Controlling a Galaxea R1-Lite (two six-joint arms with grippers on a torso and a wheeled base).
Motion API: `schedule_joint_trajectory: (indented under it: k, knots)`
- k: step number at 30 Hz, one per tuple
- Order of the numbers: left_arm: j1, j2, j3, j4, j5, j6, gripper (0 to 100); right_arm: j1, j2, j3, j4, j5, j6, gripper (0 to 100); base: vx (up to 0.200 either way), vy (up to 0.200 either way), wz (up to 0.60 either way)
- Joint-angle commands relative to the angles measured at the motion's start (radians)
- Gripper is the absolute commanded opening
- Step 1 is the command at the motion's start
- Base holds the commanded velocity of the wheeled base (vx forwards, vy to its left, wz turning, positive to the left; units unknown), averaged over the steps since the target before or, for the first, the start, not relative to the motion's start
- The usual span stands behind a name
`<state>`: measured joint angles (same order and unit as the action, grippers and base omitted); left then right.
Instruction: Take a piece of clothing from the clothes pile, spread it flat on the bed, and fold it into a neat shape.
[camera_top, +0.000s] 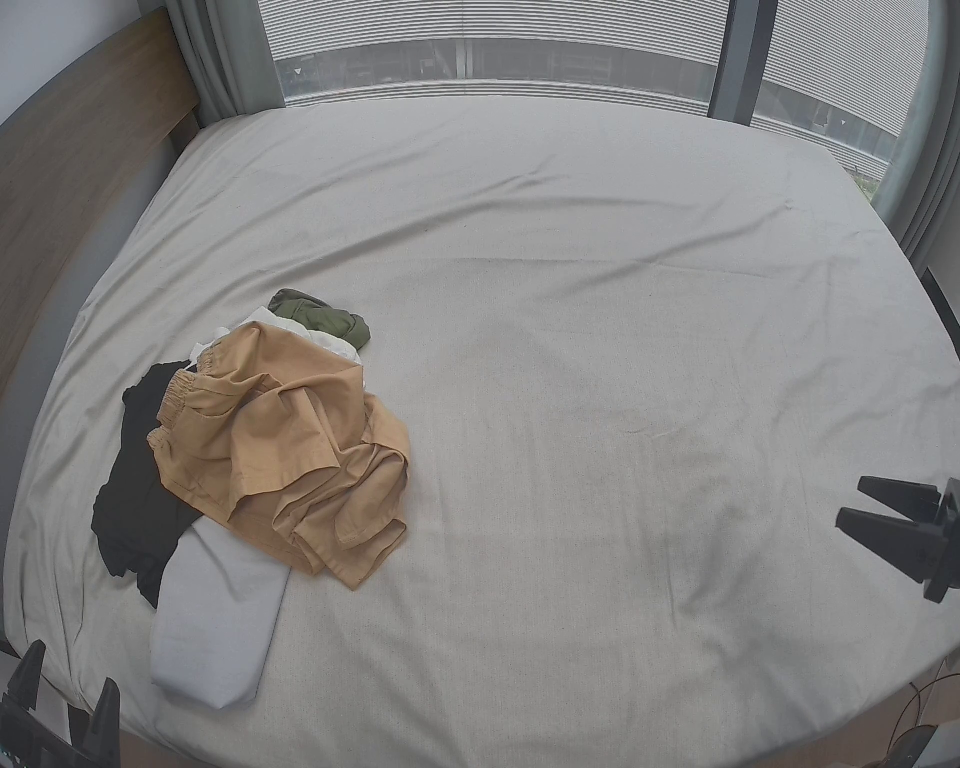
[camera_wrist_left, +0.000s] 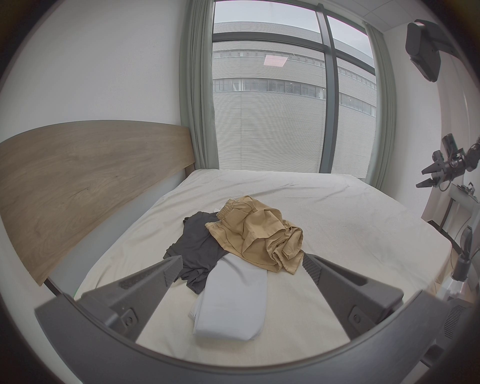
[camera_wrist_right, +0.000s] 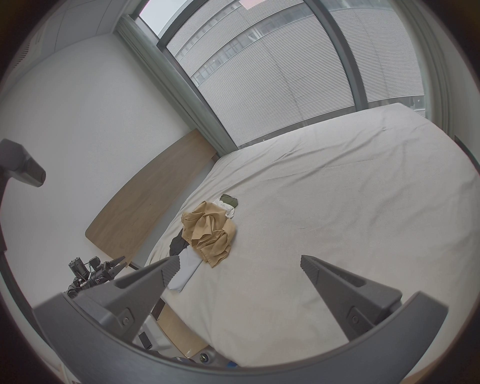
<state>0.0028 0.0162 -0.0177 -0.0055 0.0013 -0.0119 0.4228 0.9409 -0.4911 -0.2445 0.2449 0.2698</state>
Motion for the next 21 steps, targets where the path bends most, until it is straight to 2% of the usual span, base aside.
schedule_joint_trajectory:
  k: [1,9,12,21]
  knots:
    - [0.002,-0.015,0.018,-0.001,0.0,-0.002,100,0.062,0.2,-0.049,-0.095,-0.001,-0.001,100,0.0,0.0,0.0]
    - [0.0,-0.015,0.018,-0.001,0.0,-0.002,100,0.139,0.392,-0.098,-0.208,-0.004,0.0,100,0.0,0.0,0.0]
    - [0.0,-0.015,0.018,-0.001,0.0,-0.002,100,0.174,0.438,-0.135,-0.242,-0.004,0.025,100,0.0,0.0,0.0]
    - [0.0,-0.015,0.018,-0.001,0.0,-0.003,100,0.246,0.596,-0.208,-0.259,-0.006,0.052,100,0.0,0.0,0.0]
